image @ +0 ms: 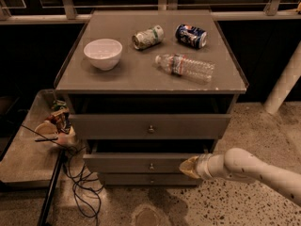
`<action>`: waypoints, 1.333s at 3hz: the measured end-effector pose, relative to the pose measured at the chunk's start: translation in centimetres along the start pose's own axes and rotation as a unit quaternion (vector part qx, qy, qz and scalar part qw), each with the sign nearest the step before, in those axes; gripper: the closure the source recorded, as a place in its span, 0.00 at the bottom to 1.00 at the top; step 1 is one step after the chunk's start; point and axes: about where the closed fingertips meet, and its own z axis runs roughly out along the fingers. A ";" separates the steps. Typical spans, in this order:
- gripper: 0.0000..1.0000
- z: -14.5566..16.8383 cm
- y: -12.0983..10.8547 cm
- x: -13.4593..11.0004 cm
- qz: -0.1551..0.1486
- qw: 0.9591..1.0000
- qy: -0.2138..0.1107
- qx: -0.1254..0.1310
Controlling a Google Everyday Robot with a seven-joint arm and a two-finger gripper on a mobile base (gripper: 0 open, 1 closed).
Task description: Close middle drawer
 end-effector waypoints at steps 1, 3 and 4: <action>0.35 0.0 0.0 0.0 0.000 1.000 0.000 0.000; 0.00 0.0 0.0 0.0 0.000 1.000 0.000 0.000; 0.00 0.0 0.0 0.0 0.000 1.000 0.000 0.000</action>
Offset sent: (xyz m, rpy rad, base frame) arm 0.0000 0.0000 0.0000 0.0000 0.0000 0.0000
